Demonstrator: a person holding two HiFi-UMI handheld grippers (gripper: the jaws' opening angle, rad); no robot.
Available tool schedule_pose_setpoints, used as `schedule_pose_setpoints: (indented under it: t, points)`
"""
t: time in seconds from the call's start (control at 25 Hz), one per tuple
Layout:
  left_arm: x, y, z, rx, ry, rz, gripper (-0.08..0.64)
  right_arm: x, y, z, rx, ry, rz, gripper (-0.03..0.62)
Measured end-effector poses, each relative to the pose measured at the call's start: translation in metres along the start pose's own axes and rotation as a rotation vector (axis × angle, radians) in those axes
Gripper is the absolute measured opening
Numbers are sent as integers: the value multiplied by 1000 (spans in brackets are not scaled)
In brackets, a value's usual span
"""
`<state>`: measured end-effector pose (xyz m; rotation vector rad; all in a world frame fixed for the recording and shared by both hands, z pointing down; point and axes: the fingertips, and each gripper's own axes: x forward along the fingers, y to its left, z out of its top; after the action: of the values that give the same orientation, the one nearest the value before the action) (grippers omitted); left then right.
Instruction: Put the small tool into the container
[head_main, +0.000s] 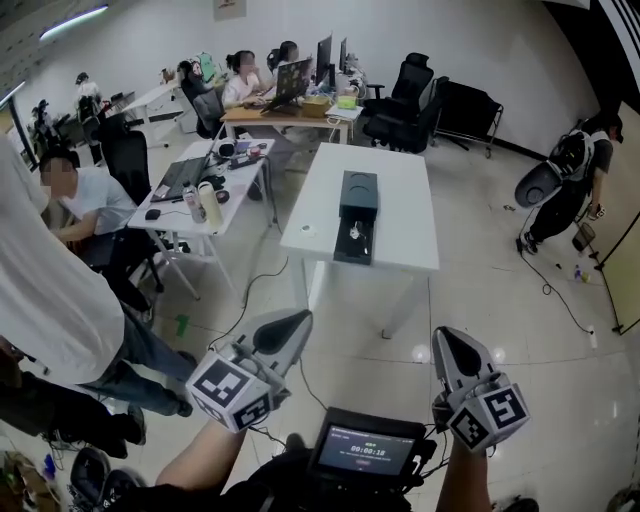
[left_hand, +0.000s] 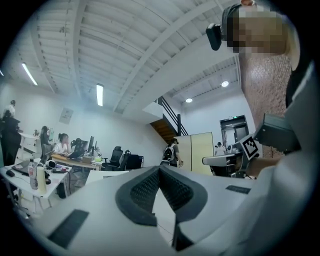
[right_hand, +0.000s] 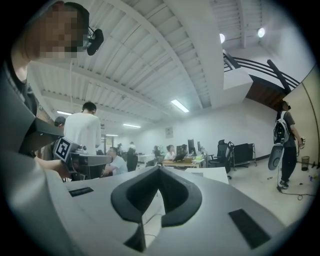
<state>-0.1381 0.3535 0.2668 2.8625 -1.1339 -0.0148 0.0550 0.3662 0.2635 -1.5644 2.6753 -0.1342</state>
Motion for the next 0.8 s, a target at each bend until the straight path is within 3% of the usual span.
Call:
schedule_pose_setpoints:
  t: [0.16, 0.4, 0.8]
  points:
    - [-4, -22, 1, 6, -2, 36, 6, -20, -7, -4, 35, -2, 14, 15]
    - [-21, -23, -5, -18, 8, 80, 6, -25, -1, -8, 42, 11, 30, 16]
    - [-29, -34, -2, 4, -9, 75, 8, -27, 8, -9, 37, 2, 41, 15]
